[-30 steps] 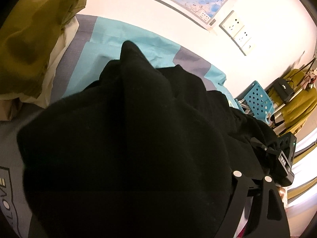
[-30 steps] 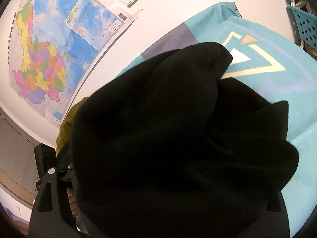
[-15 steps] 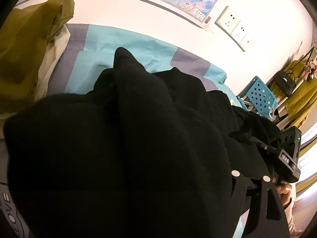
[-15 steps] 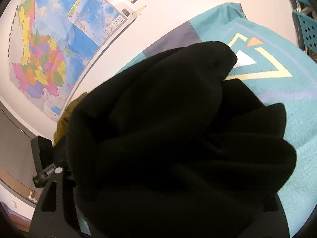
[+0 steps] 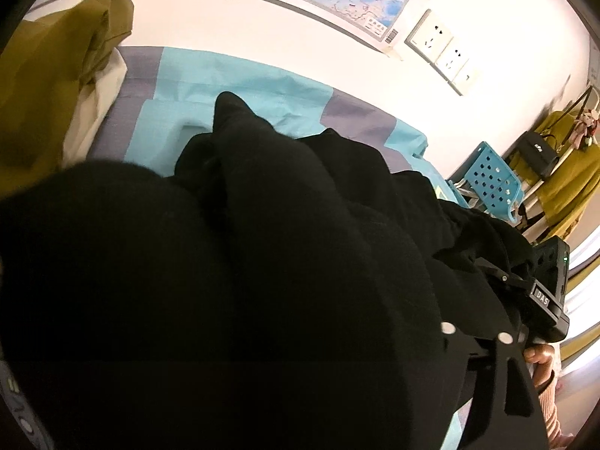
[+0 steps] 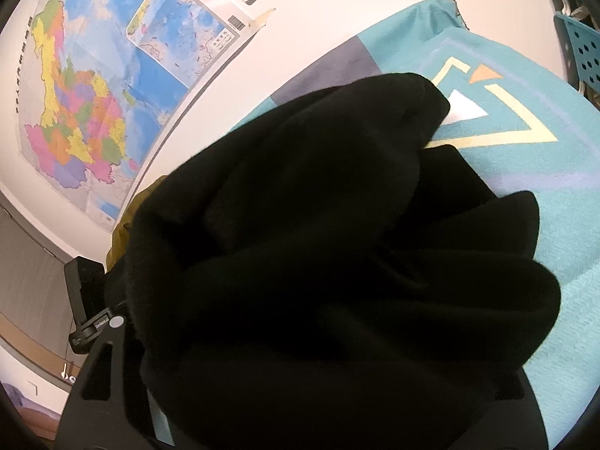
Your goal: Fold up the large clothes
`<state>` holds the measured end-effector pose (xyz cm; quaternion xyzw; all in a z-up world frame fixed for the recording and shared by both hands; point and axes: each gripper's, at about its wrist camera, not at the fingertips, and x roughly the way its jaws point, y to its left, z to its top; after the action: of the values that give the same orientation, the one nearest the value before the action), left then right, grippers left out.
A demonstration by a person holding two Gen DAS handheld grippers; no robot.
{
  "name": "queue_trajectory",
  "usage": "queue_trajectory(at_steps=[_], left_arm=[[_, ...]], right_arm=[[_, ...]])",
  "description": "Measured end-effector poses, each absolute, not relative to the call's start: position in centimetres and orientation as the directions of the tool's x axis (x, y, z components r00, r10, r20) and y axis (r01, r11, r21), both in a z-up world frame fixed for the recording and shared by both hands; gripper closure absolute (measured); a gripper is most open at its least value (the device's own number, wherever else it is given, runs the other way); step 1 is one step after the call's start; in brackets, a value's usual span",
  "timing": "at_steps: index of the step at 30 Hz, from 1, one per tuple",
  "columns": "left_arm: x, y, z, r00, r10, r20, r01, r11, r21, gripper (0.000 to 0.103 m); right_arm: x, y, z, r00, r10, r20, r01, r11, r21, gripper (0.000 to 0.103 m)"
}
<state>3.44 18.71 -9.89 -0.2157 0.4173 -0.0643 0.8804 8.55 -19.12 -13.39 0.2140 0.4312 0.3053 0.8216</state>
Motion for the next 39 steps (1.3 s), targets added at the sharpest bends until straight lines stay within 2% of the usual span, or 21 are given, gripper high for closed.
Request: queue_trajectory(at_steps=[3, 9, 10, 12, 14, 16, 17, 19, 21, 23, 24, 25, 26, 27, 28, 30, 32, 39], left_arm=[[3.6, 18.8, -10.0, 0.648, -0.298, -0.701, -0.070, 0.893, -0.445, 0.023], [3.2, 18.7, -9.1, 0.650, -0.300, -0.698, -0.063, 0.894, -0.444, 0.050], [3.2, 18.6, -8.9, 0.651, -0.303, -0.696, -0.057, 0.895, -0.443, 0.058], [3.1, 18.3, -8.4, 0.649, -0.313, -0.693, -0.039, 0.896, -0.442, 0.064], [3.1, 18.5, -8.2, 0.651, -0.324, -0.687, -0.032, 0.892, -0.450, 0.061], [3.5, 19.3, -9.0, 0.630, -0.342, -0.697, -0.046, 0.880, -0.473, 0.040], [3.7, 19.7, -9.4, 0.621, -0.371, -0.690, -0.036, 0.866, -0.498, 0.038], [3.9, 20.3, -9.7, 0.617, -0.400, -0.678, -0.019, 0.853, -0.521, 0.027], [4.1, 20.6, -10.0, 0.617, -0.430, -0.659, -0.006, 0.835, -0.550, 0.023], [4.4, 20.6, -10.0, 0.618, -0.434, -0.655, -0.008, 0.830, -0.558, 0.022], [4.5, 20.6, -9.9, 0.621, -0.431, -0.655, -0.014, 0.829, -0.559, 0.026], [4.5, 20.6, -9.8, 0.626, -0.418, -0.658, -0.029, 0.831, -0.556, 0.037], [4.6, 20.5, -9.7, 0.624, -0.415, -0.662, -0.032, 0.833, -0.552, 0.042], [4.6, 20.5, -9.5, 0.621, -0.414, -0.666, -0.035, 0.833, -0.552, 0.052], [4.6, 20.4, -9.3, 0.619, -0.416, -0.667, -0.039, 0.831, -0.555, 0.061], [4.4, 19.9, -8.4, 0.616, -0.398, -0.680, -0.037, 0.847, -0.530, 0.066], [4.3, 19.3, -7.5, 0.615, -0.384, -0.689, -0.030, 0.861, -0.507, 0.069], [2.7, 19.7, -3.7, 0.650, -0.382, -0.656, 0.015, 0.871, -0.492, 0.070]], right_arm=[[8.6, -18.9, -13.4, 0.447, 0.681, -0.580, -0.320, 0.727, 0.607, 0.036], [8.3, -19.1, -13.1, 0.454, 0.668, -0.590, -0.332, 0.741, 0.583, 0.061], [8.3, -19.3, -13.0, 0.449, 0.678, -0.582, -0.330, 0.731, 0.597, 0.062], [8.3, -19.7, -12.9, 0.446, 0.696, -0.563, -0.327, 0.712, 0.621, 0.063], [8.4, -19.8, -13.0, 0.443, 0.696, -0.565, -0.322, 0.711, 0.625, 0.059], [8.6, -19.8, -13.5, 0.427, 0.704, -0.568, -0.310, 0.704, 0.639, 0.052], [8.6, -19.8, -13.6, 0.424, 0.706, -0.568, -0.309, 0.702, 0.642, 0.045], [8.6, -19.8, -13.8, 0.421, 0.712, -0.562, -0.305, 0.694, 0.652, 0.041], [8.7, -19.6, -13.9, 0.422, 0.717, -0.555, -0.307, 0.688, 0.657, 0.038], [8.7, -19.2, -13.8, 0.427, 0.712, -0.558, -0.308, 0.694, 0.651, 0.036], [8.7, -19.0, -13.8, 0.431, 0.707, -0.560, -0.311, 0.699, 0.644, 0.041], [8.6, -18.8, -13.7, 0.439, 0.698, -0.566, -0.310, 0.709, 0.633, 0.048], [8.6, -18.7, -13.7, 0.444, 0.688, -0.575, -0.313, 0.720, 0.620, 0.054], [8.6, -18.7, -13.6, 0.444, 0.688, -0.574, -0.321, 0.720, 0.615, 0.063], [8.5, -18.7, -13.4, 0.444, 0.688, -0.574, -0.325, 0.721, 0.612, 0.066], [8.3, -18.7, -12.7, 0.434, 0.709, -0.556, -0.349, 0.702, 0.621, 0.073], [8.1, -18.8, -11.7, 0.433, 0.721, -0.541, -0.369, 0.689, 0.623, 0.075], [7.0, -17.7, -6.7, 0.447, 0.749, -0.489, -0.475, 0.662, 0.580, 0.077]])
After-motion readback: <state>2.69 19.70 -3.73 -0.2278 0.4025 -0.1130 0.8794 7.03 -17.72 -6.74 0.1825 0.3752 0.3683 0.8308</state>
